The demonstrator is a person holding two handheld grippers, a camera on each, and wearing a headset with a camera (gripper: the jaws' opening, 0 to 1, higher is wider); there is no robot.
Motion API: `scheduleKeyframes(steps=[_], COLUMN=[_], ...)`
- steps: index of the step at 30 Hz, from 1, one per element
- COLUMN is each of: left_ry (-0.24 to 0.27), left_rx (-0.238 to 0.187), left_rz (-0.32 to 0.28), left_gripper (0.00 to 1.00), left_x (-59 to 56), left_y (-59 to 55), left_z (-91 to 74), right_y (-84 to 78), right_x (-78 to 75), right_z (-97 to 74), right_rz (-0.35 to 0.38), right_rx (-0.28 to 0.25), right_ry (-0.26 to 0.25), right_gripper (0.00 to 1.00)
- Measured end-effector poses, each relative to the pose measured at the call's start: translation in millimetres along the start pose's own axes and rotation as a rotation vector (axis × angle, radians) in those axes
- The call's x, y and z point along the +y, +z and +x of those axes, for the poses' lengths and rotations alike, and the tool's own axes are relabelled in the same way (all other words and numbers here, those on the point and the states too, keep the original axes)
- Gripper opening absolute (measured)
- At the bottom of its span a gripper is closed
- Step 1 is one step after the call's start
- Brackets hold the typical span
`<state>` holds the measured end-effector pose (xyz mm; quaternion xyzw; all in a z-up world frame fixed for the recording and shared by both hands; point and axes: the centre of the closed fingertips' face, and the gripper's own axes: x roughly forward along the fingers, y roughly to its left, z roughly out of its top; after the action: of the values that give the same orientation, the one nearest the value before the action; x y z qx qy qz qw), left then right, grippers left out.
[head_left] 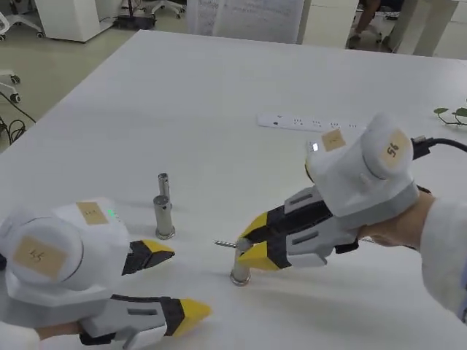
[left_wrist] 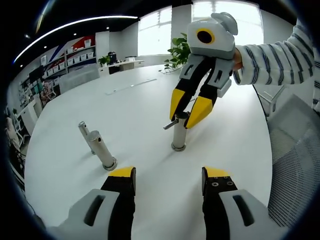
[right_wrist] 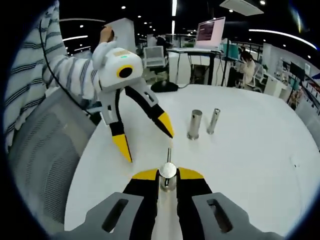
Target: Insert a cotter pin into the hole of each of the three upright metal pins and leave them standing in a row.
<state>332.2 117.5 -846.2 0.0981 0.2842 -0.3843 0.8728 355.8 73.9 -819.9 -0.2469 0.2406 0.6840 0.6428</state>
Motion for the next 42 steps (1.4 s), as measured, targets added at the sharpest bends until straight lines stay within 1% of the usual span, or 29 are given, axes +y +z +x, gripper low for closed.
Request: scheduleKeyframes(steps=[2, 4, 7, 11, 14, 17, 20, 21, 22, 24, 27, 29, 32, 34, 39, 42], left_ry=[-0.007, -0.008, -0.001, 0.012, 0.026, 0.041, 0.055, 0.071, 0.077, 0.072, 0.072, 0.072, 0.071, 0.07, 0.068, 0.073], left_rx=[-0.005, -0.013, -0.008, -0.014, -0.021, -0.029, -0.027, -0.023, -0.021, -0.012, 0.006, 0.007, 0.018, 0.023, 0.032, 0.038], left_rz=[-0.004, -0.024, -0.031, -0.049, -0.059, -0.073, -0.086, -0.092, -0.096, -0.103, -0.101, -0.102, -0.125, -0.122, -0.12, -0.121], left_gripper=[0.55, 0.54, 0.54, 0.54, 0.54, 0.54, 0.54, 0.54, 0.54, 0.51, 0.51, 0.51, 0.51, 0.51, 0.51, 0.51], left_x=[0.2, 1.5, 4.6, 10.7, 15.8, 20.3, 23.7, 27.4, 28.7, 29.1, 28.1, 27.6, 27.7, 27.2, 26.9, 28.2], left_y=[0.4, 0.8, -0.9, -1.1, -0.2, 1.7, 1.6, 0.2, -0.3, -2.8, -6.5, -6.9, -9.4, -10.3, -12.4, -14.1], left_z=[-1.2, -2.2, -3.8, -6.9, -9.1, -10.8, -11.7, -12.0, -12.1, -12.0, -11.9, -11.8, -11.2, -11.1, -11.8, -12.1], right_y=[1.1, 1.6, 2.8, 2.9, 2.6, 3.1, 4.6, 5.2, 5.4, 5.9, 5.1, 5.0, 4.7, 4.7, 7.3, 7.1], right_x=[0.3, 0.0, -1.4, -3.5, -5.0, -4.3, -4.1, -3.9, -4.0, -3.9, -3.7, -2.8, -3.3, -3.9, -5.9, -6.1], right_z=[0.3, 0.9, 2.2, 1.7, 0.7, 0.3, 0.4, 0.5, 0.5, 0.6, 1.2, 1.5, 1.7, 2.1, 1.7, 1.8], right_rz=[-0.042, -0.048, -0.057, -0.056, -0.037, -0.035, -0.019, -0.013, -0.011, -0.004, 0.018, 0.015, 0.021, 0.025, 0.012, -0.002], right_rx=[0.003, 0.004, 0.002, 0.0, -0.015, -0.022, -0.033, -0.035, -0.036, -0.039, -0.043, -0.042, -0.043, -0.045, -0.047, -0.039], right_ry=[0.009, 0.013, 0.027, 0.033, 0.045, 0.057, 0.061, 0.059, 0.057, 0.055, 0.063, 0.064, 0.062, 0.061, 0.052, 0.049], right_gripper=[0.12, 0.12, 0.13, 0.13, 0.13, 0.13, 0.13, 0.13, 0.13, 0.13, 0.14, 0.14, 0.15, 0.15, 0.19, 0.21])
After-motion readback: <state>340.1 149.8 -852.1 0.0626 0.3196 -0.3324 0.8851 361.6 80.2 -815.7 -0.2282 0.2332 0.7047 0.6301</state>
